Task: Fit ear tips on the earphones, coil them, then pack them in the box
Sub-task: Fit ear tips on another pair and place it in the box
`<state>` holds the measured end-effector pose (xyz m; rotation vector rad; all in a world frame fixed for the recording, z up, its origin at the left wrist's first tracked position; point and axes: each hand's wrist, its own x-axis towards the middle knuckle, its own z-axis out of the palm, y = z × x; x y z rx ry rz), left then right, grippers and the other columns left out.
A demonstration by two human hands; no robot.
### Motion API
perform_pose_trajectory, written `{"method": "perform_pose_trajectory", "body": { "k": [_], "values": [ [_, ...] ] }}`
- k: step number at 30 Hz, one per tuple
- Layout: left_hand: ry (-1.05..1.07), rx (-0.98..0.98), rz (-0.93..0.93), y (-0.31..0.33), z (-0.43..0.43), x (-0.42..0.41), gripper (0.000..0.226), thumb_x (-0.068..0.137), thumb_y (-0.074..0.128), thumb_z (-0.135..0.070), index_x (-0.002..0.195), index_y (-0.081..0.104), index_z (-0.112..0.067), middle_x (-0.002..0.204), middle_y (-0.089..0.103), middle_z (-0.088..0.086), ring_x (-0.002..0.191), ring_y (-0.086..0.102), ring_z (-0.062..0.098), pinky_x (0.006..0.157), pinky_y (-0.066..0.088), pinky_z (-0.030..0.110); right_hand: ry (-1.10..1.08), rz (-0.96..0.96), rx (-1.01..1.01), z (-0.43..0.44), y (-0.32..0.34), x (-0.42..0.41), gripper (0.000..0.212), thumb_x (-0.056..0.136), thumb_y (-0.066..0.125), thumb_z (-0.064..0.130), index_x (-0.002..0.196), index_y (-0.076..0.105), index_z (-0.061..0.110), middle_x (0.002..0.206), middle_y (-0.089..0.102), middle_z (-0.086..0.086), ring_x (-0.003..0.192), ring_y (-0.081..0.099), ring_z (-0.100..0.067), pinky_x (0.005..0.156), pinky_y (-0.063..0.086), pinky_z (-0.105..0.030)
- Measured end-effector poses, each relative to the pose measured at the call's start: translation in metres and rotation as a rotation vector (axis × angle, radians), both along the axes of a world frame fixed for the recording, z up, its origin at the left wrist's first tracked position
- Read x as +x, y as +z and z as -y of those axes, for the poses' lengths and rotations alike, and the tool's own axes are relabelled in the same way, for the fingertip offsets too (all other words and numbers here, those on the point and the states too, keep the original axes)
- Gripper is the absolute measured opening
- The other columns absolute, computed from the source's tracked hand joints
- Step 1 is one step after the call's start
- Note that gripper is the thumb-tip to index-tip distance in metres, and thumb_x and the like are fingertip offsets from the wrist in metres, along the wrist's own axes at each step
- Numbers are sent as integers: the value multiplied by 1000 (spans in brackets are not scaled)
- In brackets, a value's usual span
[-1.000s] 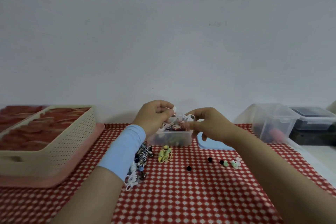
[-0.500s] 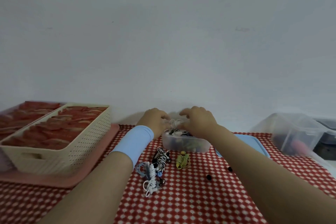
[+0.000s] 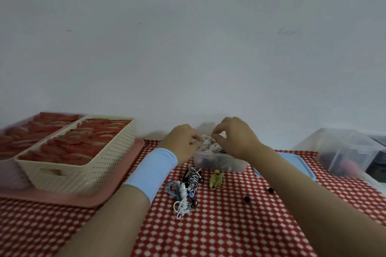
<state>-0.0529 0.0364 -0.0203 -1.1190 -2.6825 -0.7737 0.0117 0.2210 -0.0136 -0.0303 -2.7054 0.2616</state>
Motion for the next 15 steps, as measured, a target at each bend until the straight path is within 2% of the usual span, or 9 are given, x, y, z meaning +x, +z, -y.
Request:
{"method": "perform_pose_trajectory", "body": {
  "k": [2,5,6,7,9,10,12,15],
  "values": [
    [-1,49,15,3,2,10,11,93,59,-26,97,69,-28,100,59,-11,90,57,7,82,47,24,46,70,-92,6,10,16,19,94,60,31,95,77,24,99,72,8,96,64,-15,85,53,-35],
    [-42,16,77,3,2,31,10,92,60,-24,93,69,-26,97,64,-10,88,60,9,82,50,27,116,363,-106,20,13,39,40,79,54,55,95,80,29,97,76,13,93,68,-9,84,56,-33],
    [-54,-28,75,1,1,35,11,91,59,-24,93,70,-26,98,65,-9,89,60,10,81,49,27,110,437,-38,23,10,43,38,79,54,53,101,80,34,103,76,13,97,67,-10,87,55,-33],
    [-65,-73,69,-1,0,40,12,91,59,-25,93,71,-25,99,66,-8,89,60,11,79,47,26,104,488,43,25,5,47,30,85,59,41,109,77,39,111,75,14,102,66,-11,90,55,-34],
    [-70,-128,67,-7,-1,43,13,91,59,-26,96,72,-26,100,67,-8,89,60,12,76,43,24,103,550,200,28,-5,46,50,89,63,13,124,68,47,122,69,15,106,64,-15,92,54,-35],
    [-64,-137,73,-10,-1,45,13,91,60,-26,97,71,-27,100,67,-8,89,60,12,76,42,24,92,587,264,31,-11,44,59,89,63,8,131,61,49,125,67,13,105,64,-17,89,54,-34],
    [-46,-140,65,-14,0,48,13,90,61,-26,100,70,-28,102,66,-7,91,60,13,78,41,24,73,590,307,34,-20,44,62,91,62,9,140,53,44,127,65,7,105,64,-21,87,55,-35],
    [-58,-135,29,-15,-3,56,18,89,62,-27,105,70,-26,106,67,-6,97,60,14,85,45,27,59,523,187,25,-19,51,47,89,65,20,133,62,37,117,71,3,106,66,-22,90,56,-38]
  ]
}}
